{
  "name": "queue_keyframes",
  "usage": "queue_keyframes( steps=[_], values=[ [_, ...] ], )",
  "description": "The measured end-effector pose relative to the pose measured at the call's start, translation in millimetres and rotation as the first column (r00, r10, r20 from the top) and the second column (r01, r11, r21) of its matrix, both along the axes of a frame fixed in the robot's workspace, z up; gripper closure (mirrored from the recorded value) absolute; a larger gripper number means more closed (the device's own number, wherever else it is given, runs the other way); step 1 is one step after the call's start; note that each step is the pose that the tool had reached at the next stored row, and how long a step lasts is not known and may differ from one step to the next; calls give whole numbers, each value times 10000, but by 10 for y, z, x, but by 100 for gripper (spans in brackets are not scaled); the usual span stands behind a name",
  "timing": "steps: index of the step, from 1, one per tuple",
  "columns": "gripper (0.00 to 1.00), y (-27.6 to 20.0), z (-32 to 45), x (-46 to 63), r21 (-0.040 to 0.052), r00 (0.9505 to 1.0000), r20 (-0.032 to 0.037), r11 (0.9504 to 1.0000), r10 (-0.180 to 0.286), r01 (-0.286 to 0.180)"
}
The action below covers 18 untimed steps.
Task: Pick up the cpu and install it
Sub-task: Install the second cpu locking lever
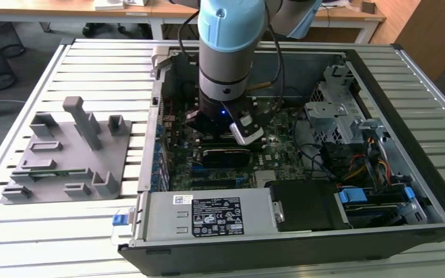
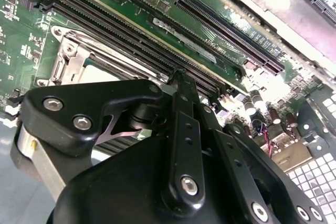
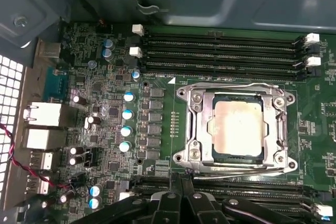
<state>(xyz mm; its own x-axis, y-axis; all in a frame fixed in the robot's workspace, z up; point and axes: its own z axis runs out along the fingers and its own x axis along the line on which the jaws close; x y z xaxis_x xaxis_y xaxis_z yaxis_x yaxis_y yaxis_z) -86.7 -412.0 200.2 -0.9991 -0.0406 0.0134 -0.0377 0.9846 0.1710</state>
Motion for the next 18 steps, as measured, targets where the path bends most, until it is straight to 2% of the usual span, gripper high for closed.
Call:
queue_keyframes(
  steps=[9, 18],
  values=[
    [89, 1, -30, -26, 268, 10000, -1, 9996, -2, 2],
    [89, 1, -52, -25, 450, 10000, 0, 9990, -1, 1]
  ],
)
